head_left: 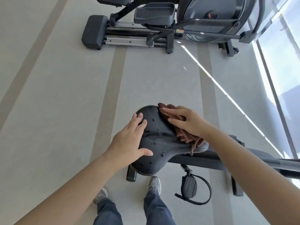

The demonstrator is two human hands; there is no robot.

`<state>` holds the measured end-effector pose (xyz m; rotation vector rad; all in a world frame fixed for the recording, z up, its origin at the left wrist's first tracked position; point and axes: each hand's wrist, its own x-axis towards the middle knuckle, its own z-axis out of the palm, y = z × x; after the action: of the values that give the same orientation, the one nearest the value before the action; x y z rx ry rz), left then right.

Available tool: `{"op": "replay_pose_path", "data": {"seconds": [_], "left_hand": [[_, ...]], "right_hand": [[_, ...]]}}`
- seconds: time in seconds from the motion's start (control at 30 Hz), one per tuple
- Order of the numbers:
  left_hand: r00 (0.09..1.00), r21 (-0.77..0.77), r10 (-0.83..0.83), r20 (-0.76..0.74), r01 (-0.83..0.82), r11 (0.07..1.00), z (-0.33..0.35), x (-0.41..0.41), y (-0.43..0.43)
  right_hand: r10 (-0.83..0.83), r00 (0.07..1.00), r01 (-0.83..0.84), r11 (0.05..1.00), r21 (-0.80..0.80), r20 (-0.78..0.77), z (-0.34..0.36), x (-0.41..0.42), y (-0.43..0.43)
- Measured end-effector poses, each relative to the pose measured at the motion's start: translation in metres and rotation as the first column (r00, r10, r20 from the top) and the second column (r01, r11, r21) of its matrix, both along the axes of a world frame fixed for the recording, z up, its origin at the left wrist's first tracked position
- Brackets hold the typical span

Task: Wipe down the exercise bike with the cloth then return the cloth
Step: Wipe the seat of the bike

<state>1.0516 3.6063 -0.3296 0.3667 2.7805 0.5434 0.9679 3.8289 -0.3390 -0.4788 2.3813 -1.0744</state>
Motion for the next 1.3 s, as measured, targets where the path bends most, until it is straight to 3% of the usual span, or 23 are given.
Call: {"op": "replay_pose_path", "data": {"seconds": [0.13,0.27,0.33,0.43,0.57,0.7,1.0,1.1,1.23,1.3], "left_hand": [[1.000,-0.013,-0.024,-0.006,0.024,1.000,-0.002,-0.001,0.000],[0.998,0.018,-0.053,-0.015,0.053,0.998,-0.003,-0.003,-0.004],[0.998,0.016,-0.055,-0.017,0.055,0.998,-0.003,-0.003,-0.003],[0.997,-0.022,-0.075,-0.027,0.074,0.997,-0.003,-0.005,-0.001],[0.993,-0.042,-0.111,-0.033,0.110,0.993,-0.004,-0.007,-0.003],[0.988,-0.041,-0.136,-0.074,0.133,0.990,-0.006,-0.007,-0.007],[0.967,0.012,-0.242,-0.084,0.244,0.970,-0.001,-0.025,-0.021],[0.944,-0.024,-0.328,-0.046,0.327,0.945,0.003,-0.041,-0.017],[0.893,-0.096,-0.449,0.026,0.449,0.888,0.000,-0.057,-0.012],[0.876,-0.117,-0.481,0.030,0.481,0.869,0.000,-0.058,-0.013]], "right_hand": [[-0.018,0.998,0.009,0.990,0.143,0.060,0.009,0.028,0.056],[-0.363,0.931,0.365,0.929,0.066,-0.047,0.002,0.058,0.058],[-0.594,0.798,0.598,0.801,0.009,-0.104,-0.006,0.069,0.041],[-0.853,0.497,0.853,0.514,-0.094,-0.157,-0.010,0.090,0.012],[-0.971,0.149,0.974,0.176,-0.142,-0.185,-0.011,0.117,-0.040],[-0.993,-0.059,0.970,-0.032,-0.243,-0.104,-0.014,0.131,-0.092],[-0.987,-0.162,0.918,-0.145,-0.370,-0.015,-0.019,0.106,-0.066],[-0.988,-0.154,0.909,-0.152,-0.387,0.027,-0.023,0.106,-0.062],[-0.951,-0.250,0.848,-0.306,-0.432,0.184,-0.033,0.123,-0.100],[-0.961,-0.230,0.857,-0.273,-0.436,0.150,-0.032,0.134,-0.118]]}}
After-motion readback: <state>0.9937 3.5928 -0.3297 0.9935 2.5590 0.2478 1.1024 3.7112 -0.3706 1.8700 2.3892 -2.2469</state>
